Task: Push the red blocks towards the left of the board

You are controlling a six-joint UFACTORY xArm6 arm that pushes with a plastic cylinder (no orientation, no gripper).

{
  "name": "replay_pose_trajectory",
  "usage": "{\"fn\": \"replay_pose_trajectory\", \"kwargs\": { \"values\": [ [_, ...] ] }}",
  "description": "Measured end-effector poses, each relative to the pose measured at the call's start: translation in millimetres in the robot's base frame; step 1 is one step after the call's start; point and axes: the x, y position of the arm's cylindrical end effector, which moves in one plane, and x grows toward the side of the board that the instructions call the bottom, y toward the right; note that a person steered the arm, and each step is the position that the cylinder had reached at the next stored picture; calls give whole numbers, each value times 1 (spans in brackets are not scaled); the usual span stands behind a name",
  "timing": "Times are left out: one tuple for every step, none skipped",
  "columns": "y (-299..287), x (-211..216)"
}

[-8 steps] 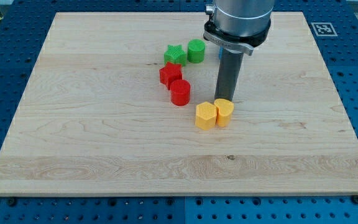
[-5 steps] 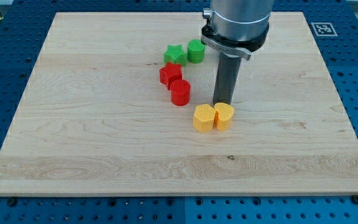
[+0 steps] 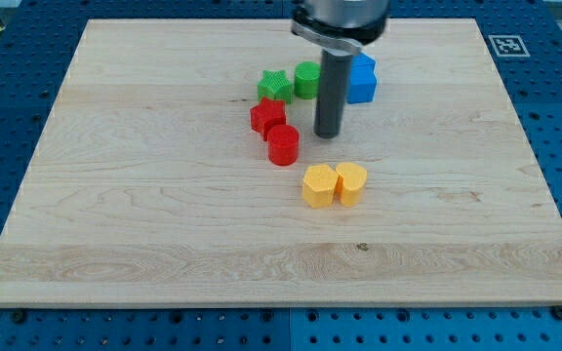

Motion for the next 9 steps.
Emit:
{"fn": "replay_pose_trajectory", "kwargs": {
  "values": [
    [-5, -12],
    [-8, -11],
    [-34, -14],
    [-57, -16],
    [-78, -16],
    [-93, -16],
    [-74, -16],
    [-26, -7],
    [-3, 10]
  ]
}}
